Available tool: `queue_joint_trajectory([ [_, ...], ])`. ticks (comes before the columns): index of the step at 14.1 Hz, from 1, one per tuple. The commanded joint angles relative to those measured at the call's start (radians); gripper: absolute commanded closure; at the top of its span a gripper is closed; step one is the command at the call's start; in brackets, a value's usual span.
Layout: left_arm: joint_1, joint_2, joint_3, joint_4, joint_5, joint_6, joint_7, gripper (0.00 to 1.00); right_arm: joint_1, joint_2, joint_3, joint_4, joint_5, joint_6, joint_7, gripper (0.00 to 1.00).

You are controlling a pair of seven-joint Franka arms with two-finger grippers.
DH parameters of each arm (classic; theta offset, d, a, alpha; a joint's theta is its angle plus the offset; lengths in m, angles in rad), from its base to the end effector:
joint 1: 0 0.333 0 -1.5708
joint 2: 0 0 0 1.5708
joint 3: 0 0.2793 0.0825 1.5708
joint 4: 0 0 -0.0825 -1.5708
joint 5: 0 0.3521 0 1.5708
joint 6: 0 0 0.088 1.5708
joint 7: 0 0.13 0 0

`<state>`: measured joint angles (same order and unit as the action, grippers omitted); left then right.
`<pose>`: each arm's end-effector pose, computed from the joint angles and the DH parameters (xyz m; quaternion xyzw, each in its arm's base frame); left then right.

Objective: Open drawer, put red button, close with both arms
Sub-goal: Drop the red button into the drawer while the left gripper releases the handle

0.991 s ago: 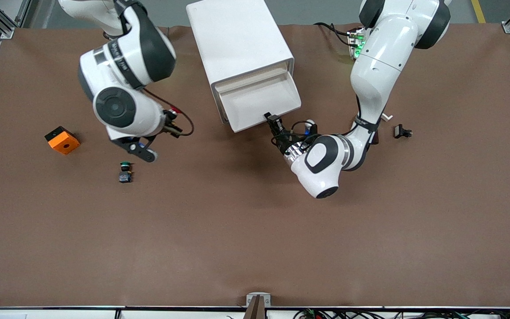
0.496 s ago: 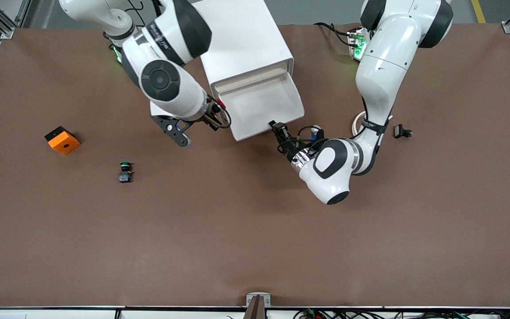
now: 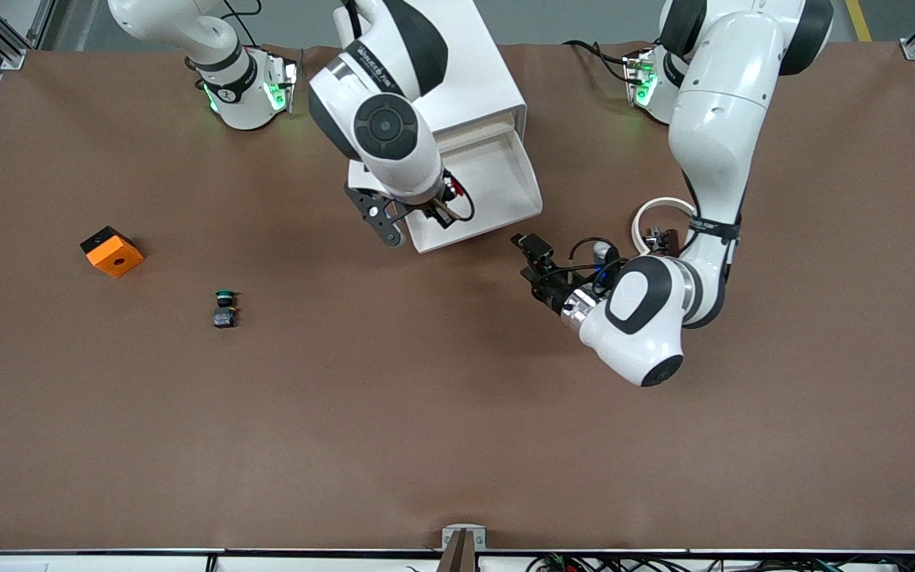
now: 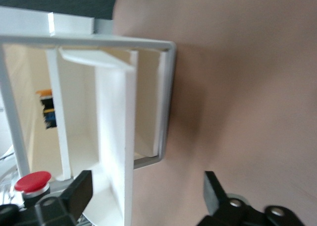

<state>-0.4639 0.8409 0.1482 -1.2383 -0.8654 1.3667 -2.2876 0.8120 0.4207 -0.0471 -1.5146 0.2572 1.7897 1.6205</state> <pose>0.5412 -0.3145 0.2388 -0.4345 -0.7617 0.4313 0.2122 0.4240 0.4494 0.3675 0.8864 -0.4432 -0.1317 0.0250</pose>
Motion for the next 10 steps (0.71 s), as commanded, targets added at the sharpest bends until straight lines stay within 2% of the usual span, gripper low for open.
queue_joint_trajectory([
  [1,-0.012,-0.023,0.078,0.026,0.043,-0.012,0.147,0.00,0.035,0.027,-0.011,0.017,0.024,0.028,0.054,0.82],
  [2,-0.021,-0.037,0.129,0.026,0.064,0.003,0.239,0.00,0.047,0.038,-0.011,0.016,0.024,0.043,0.061,0.82],
  [4,-0.024,-0.066,0.169,0.026,0.100,0.026,0.417,0.00,0.059,0.059,-0.011,0.008,0.024,0.078,0.061,0.82],
  [8,-0.025,-0.085,0.169,0.026,0.256,0.043,0.725,0.00,0.070,0.092,-0.011,0.010,0.024,0.086,0.061,0.82],
  [10,-0.076,-0.103,0.168,0.022,0.409,0.049,0.935,0.00,0.073,0.099,-0.011,0.010,0.024,0.086,0.061,0.82],
])
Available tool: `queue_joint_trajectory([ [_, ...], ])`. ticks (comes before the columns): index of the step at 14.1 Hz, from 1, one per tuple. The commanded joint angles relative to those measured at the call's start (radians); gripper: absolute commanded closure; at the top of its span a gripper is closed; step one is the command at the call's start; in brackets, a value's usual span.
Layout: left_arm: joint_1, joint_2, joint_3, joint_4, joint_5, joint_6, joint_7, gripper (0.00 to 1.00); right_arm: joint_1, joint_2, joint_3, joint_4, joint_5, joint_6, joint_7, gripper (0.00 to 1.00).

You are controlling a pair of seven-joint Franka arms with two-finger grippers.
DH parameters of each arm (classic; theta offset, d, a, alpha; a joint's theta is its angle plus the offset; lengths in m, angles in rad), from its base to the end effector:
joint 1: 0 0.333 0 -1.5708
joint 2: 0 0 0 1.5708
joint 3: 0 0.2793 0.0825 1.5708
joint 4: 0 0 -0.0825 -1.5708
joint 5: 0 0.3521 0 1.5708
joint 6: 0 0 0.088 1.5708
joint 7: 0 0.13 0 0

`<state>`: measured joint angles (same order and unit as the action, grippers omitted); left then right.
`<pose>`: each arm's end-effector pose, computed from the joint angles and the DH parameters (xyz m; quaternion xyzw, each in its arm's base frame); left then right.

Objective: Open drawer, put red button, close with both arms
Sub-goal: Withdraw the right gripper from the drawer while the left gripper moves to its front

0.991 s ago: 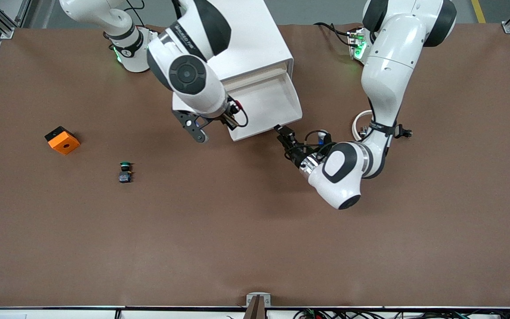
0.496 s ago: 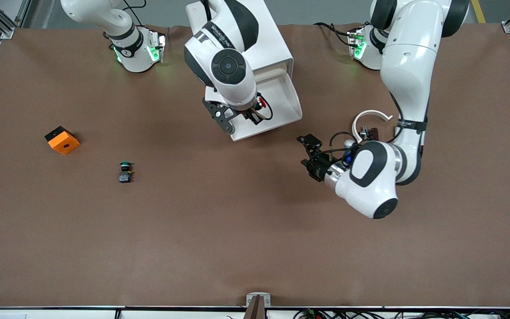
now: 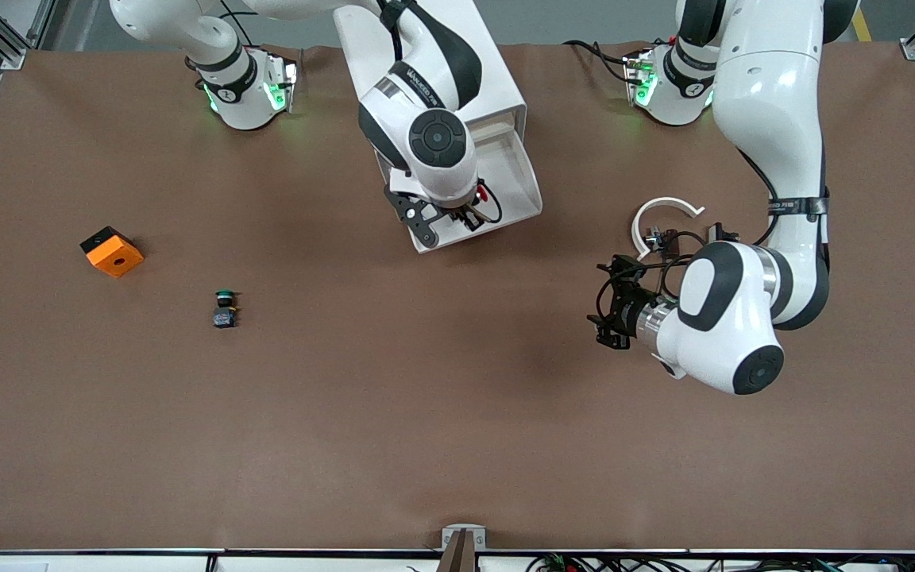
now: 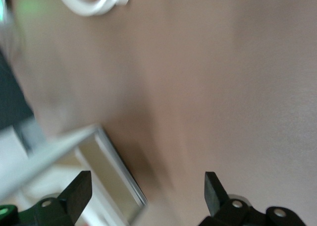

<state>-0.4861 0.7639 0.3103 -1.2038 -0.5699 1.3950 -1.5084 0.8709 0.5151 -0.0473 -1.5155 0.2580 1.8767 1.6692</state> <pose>0.5847 -0.2249 0.2812 -0.7369 -0.5994 0.3012 0.0832 0.4073 0.4813 0.3138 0.8842 -0.4481 -0.1261 0.0375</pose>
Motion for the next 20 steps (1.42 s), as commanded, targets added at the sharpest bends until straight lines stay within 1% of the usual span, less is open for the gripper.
queue_joint_trajectory([
  [1,-0.084,-0.028,0.006,-0.014,0.181,0.033,0.216,0.00,0.019,0.013,-0.011,0.011,0.021,0.001,0.012,0.82],
  [3,-0.121,-0.049,0.003,-0.020,0.246,0.067,0.253,0.00,0.020,0.017,-0.011,0.011,0.021,-0.001,0.011,0.80],
  [4,-0.124,-0.061,0.000,-0.025,0.268,0.094,0.285,0.00,0.025,0.017,-0.011,0.011,0.021,-0.001,0.011,0.78],
  [5,-0.126,-0.080,-0.017,-0.045,0.277,0.110,0.374,0.00,0.027,0.019,-0.011,0.011,0.021,-0.001,0.011,0.78],
  [6,-0.124,-0.093,-0.025,-0.075,0.285,0.139,0.511,0.00,0.028,0.020,-0.011,0.011,0.021,-0.001,0.011,0.77],
  [7,-0.124,-0.132,-0.026,-0.136,0.285,0.174,0.612,0.00,0.028,0.022,-0.011,0.011,0.021,-0.002,0.011,0.73],
  [8,-0.129,-0.179,-0.028,-0.214,0.285,0.241,0.669,0.00,0.028,0.022,-0.011,0.011,0.021,-0.002,0.011,0.68],
  [9,-0.150,-0.249,-0.030,-0.338,0.286,0.339,0.712,0.00,0.028,0.022,-0.011,0.011,0.021,-0.002,0.011,0.51],
  [10,-0.173,-0.327,-0.031,-0.476,0.288,0.458,0.761,0.00,0.028,0.022,-0.011,0.011,0.021,-0.002,0.011,0.39],
  [11,-0.186,-0.395,-0.033,-0.597,0.288,0.566,0.793,0.00,0.028,0.022,-0.011,0.012,0.021,-0.002,0.009,0.14],
  [12,-0.186,-0.431,-0.043,-0.659,0.288,0.622,0.798,0.00,0.028,0.020,-0.011,0.014,0.021,-0.002,0.009,0.00],
  [14,-0.186,-0.449,-0.083,-0.684,0.289,0.630,0.800,0.00,0.023,0.016,-0.011,0.017,0.021,-0.010,0.007,0.00],
  [16,-0.186,-0.462,-0.103,-0.700,0.289,0.638,0.818,0.00,0.017,-0.003,-0.011,0.018,0.021,-0.021,0.004,0.00],
  [18,-0.186,-0.466,-0.132,-0.714,0.288,0.663,0.830,0.00,0.008,-0.047,-0.012,0.023,0.021,-0.054,0.004,0.00],
  [20,-0.186,-0.465,-0.160,-0.744,0.288,0.722,0.830,0.00,-0.024,-0.096,-0.014,0.023,0.021,-0.094,-0.003,0.00],
])
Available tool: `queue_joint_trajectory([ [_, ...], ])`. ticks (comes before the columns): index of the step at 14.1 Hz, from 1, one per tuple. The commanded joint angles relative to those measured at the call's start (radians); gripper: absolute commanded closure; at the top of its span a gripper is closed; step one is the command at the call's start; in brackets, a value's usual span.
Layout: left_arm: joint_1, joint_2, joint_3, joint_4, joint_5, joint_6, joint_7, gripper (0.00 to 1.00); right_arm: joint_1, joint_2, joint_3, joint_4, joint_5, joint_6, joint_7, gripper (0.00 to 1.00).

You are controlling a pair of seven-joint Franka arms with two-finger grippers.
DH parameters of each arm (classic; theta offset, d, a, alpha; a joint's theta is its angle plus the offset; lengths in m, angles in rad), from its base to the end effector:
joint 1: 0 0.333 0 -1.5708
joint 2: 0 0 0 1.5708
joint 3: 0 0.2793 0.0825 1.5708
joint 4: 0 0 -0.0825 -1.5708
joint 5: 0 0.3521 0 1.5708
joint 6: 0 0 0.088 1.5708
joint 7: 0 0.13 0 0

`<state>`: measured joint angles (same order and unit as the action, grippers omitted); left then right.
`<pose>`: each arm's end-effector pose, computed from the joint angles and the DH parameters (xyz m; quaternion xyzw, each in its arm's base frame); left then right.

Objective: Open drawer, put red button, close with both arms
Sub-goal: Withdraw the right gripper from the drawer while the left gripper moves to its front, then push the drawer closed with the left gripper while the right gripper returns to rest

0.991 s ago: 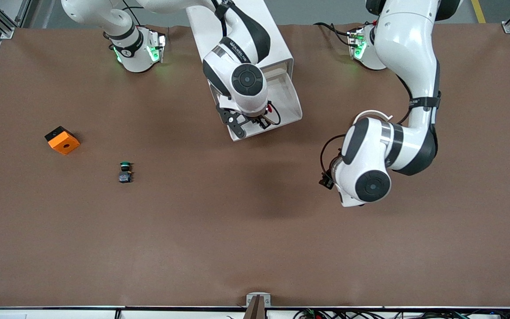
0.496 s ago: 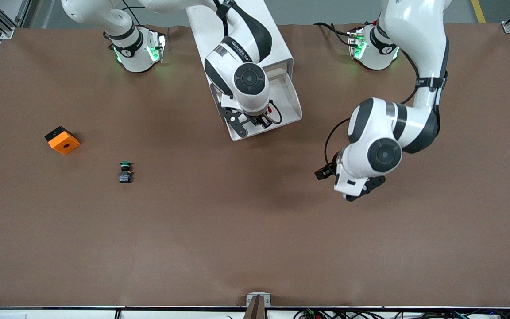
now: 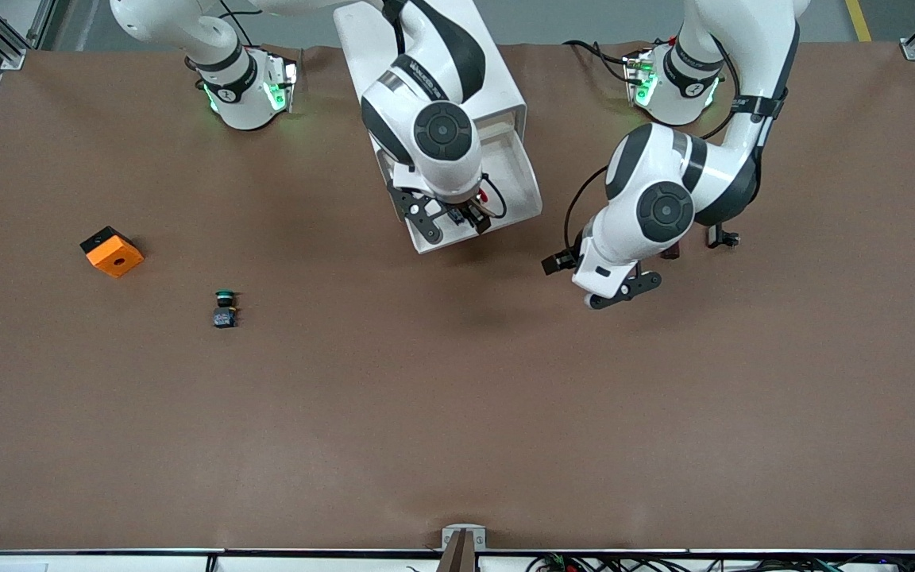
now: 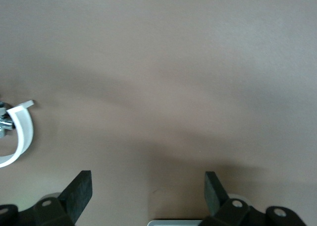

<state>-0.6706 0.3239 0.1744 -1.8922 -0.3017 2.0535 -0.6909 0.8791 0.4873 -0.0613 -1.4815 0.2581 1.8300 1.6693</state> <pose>0.4859 -0.2910 0.2873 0.9768 0.1735 -0.1189 0.0399 0.4085 0.4813 0.3427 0.8866 -0.4448 -0.1236 0.0300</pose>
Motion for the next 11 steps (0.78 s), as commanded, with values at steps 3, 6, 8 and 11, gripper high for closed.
queue_joint_trajectory([
  [3,-0.003,-0.019,-0.074,-0.117,0.019,0.186,0.013,0.00,-0.084,-0.159,-0.006,-0.011,0.021,-0.090,-0.002,0.00],
  [6,-0.003,-0.014,-0.125,-0.140,0.019,0.217,0.013,0.00,-0.149,-0.251,-0.006,-0.011,0.013,-0.152,-0.057,0.00],
  [8,-0.001,-0.020,-0.159,-0.156,0.019,0.217,0.001,0.00,-0.190,-0.309,-0.009,-0.014,0.006,-0.205,-0.204,0.00],
  [11,-0.001,-0.022,-0.205,-0.171,0.018,0.217,-0.010,0.00,-0.308,-0.384,-0.009,-0.022,0.006,-0.297,-0.478,0.00],
])
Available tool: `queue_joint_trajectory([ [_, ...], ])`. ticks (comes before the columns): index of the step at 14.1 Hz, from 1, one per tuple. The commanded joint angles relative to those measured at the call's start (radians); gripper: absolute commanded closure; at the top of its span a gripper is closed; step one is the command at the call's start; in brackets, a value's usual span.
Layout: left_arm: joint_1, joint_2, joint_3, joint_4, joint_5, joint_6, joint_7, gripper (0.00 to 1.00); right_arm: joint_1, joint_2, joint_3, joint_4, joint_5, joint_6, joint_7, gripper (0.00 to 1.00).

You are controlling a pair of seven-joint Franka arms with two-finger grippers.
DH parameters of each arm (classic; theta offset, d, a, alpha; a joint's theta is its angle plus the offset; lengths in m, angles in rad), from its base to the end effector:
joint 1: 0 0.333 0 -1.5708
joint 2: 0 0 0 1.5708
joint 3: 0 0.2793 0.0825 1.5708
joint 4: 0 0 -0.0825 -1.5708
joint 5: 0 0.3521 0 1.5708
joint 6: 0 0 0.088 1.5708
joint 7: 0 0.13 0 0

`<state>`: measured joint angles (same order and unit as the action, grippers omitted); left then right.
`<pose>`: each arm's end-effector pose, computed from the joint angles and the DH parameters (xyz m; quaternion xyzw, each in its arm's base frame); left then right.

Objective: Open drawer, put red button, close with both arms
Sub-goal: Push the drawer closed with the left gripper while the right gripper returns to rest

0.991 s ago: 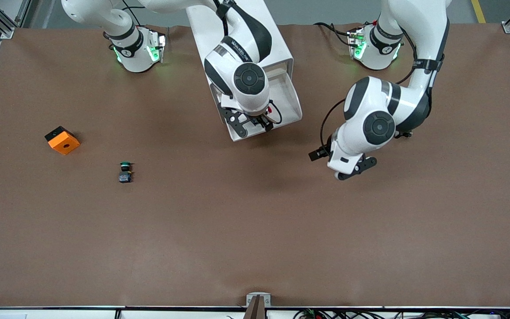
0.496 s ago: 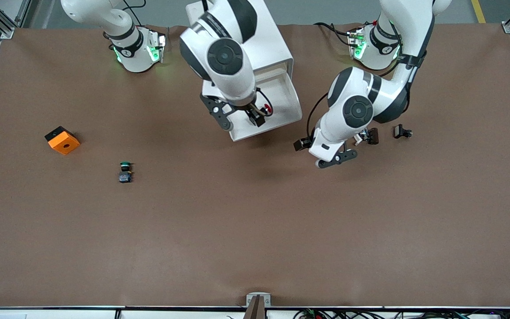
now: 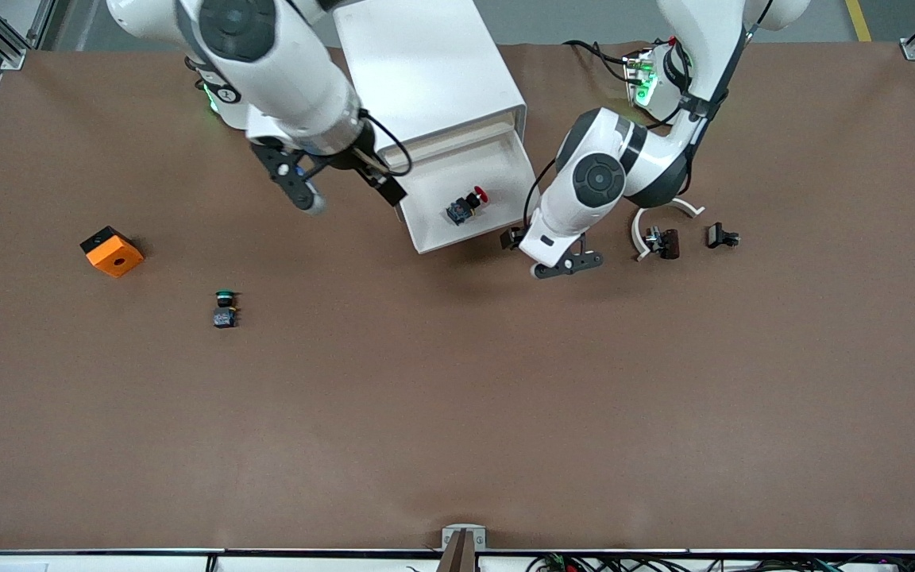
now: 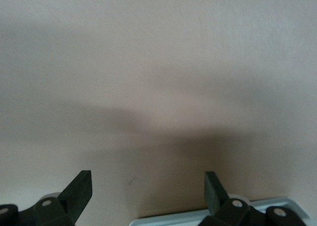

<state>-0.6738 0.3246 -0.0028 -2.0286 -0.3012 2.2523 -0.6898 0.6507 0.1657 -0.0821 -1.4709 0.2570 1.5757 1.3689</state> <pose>0.4212 -0.3556 0.2450 0.9867 0.1068 -0.1094 0.0554 0.4560 0.3343 0.5230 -0.9122 0.3903 0.1170 0.0440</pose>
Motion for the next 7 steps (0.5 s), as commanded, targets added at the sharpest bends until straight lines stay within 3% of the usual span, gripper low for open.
queue_joint_trajectory([
  [1,0.003,-0.022,-0.043,-0.036,0.016,0.018,-0.011,0.00,-0.123,-0.078,0.012,-0.034,0.007,-0.072,-0.291,0.00],
  [5,0.003,-0.027,-0.126,-0.052,0.013,0.018,-0.083,0.00,-0.275,-0.147,0.012,-0.115,-0.007,-0.098,-0.615,0.00],
  [7,0.002,-0.029,-0.169,-0.056,0.013,0.018,-0.125,0.00,-0.302,-0.172,0.012,-0.138,-0.086,-0.095,-0.727,0.00],
])
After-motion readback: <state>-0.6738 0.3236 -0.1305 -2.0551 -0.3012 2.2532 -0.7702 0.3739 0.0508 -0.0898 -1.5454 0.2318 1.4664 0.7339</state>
